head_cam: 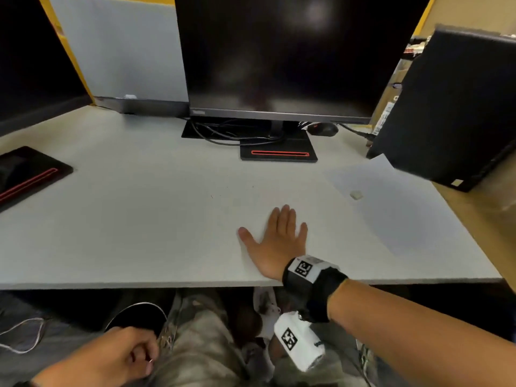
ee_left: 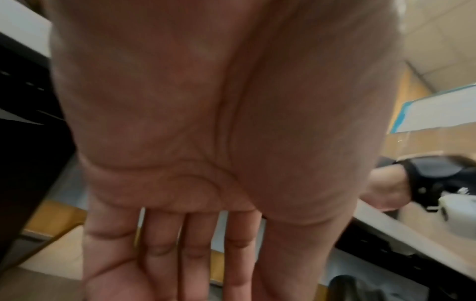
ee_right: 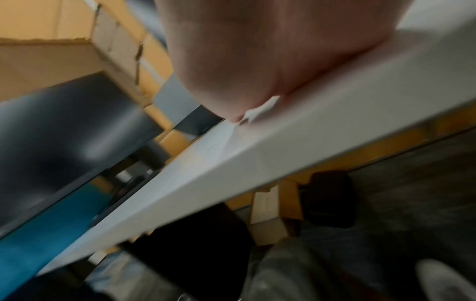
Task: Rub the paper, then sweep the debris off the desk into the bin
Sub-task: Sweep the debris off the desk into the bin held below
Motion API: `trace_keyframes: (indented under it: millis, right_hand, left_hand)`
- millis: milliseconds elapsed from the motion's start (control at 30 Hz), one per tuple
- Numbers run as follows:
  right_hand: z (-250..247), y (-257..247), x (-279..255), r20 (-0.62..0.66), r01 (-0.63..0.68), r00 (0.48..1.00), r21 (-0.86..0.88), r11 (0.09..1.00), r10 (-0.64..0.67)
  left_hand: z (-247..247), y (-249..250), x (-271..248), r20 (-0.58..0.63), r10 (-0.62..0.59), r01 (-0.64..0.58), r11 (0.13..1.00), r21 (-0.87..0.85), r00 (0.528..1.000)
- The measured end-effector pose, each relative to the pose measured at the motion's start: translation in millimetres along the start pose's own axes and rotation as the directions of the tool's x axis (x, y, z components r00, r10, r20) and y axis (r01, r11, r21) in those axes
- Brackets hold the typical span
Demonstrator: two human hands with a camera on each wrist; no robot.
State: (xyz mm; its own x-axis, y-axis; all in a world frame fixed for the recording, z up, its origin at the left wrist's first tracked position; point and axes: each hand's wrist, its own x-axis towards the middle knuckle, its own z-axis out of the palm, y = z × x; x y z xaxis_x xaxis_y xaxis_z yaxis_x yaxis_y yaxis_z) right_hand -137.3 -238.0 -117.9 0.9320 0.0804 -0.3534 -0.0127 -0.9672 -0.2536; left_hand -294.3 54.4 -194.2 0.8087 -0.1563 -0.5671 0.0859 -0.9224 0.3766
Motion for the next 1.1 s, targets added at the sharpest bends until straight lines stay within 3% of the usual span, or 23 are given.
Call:
trace_keyframes:
  millis: [67,167,267,333,400,467,533,700,833,933,1033,1100]
  right_hand:
    - [15,-44,-1,0.007,0.085,0.996,-0.006,0.996,-0.085]
    - [18,-84,-1,0.069,0.286,0.955,0.052,0.957,-0.289]
    - [3,-79,-1,0.056,0.378,0.921,0.110,0.919,-0.386]
    - [-11,-49,0,-0.037,0.318,0.948,0.086,0.944,-0.316]
    - [-24,-8,0,-0.101,0.138,0.986,0.048,0.989,-0.132]
    - [-27,27,-9,-0.070,-0.083,0.994,0.028,0.996,0.085]
    - [-17,38,-23,-0.016,-0.151,0.988,0.019,0.988,0.151]
    - [27,-20,-47,-0.051,0.078,0.996,-0.015,0.997,-0.078]
    - [51,-90,-43,-0.054,0.212,0.976,0.007,0.977,-0.212]
    - [52,-124,-39,-0.022,0.348,0.937,0.148,0.926,-0.349]
    - [29,-116,-28,-0.037,0.381,0.922,0.265,0.885,-0.386]
    - [6,-82,-12,-0.087,0.339,0.941,0.208,0.917,-0.328]
  left_hand:
    - [5,-12,7,0.022,0.057,-0.060,0.986,0.153,0.998]
    - [11,-20,27,0.004,0.115,-0.115,0.993,-0.008,0.993]
    - [10,-21,45,-0.008,-0.014,0.011,0.961,-0.277,1.000]
    - [13,-20,49,-0.059,-0.002,-0.018,0.940,-0.341,0.998]
    - [20,-22,53,-0.125,-0.032,-0.015,0.934,-0.358,0.992]
    - [28,-24,56,-0.155,-0.035,-0.030,0.919,-0.394,0.987]
    - [30,-27,59,-0.153,-0.031,-0.033,0.915,-0.401,0.988]
    - [27,-22,71,-0.180,-0.080,0.016,0.943,-0.332,0.980]
    - [33,-20,76,-0.087,-0.082,0.064,0.980,-0.189,0.993]
    - [32,-17,72,-0.029,-0.090,0.084,0.984,-0.157,0.996]
    - [33,-20,69,-0.066,-0.132,0.120,0.980,-0.159,0.989]
    - [36,-22,70,-0.082,-0.124,0.109,0.981,-0.160,0.989]
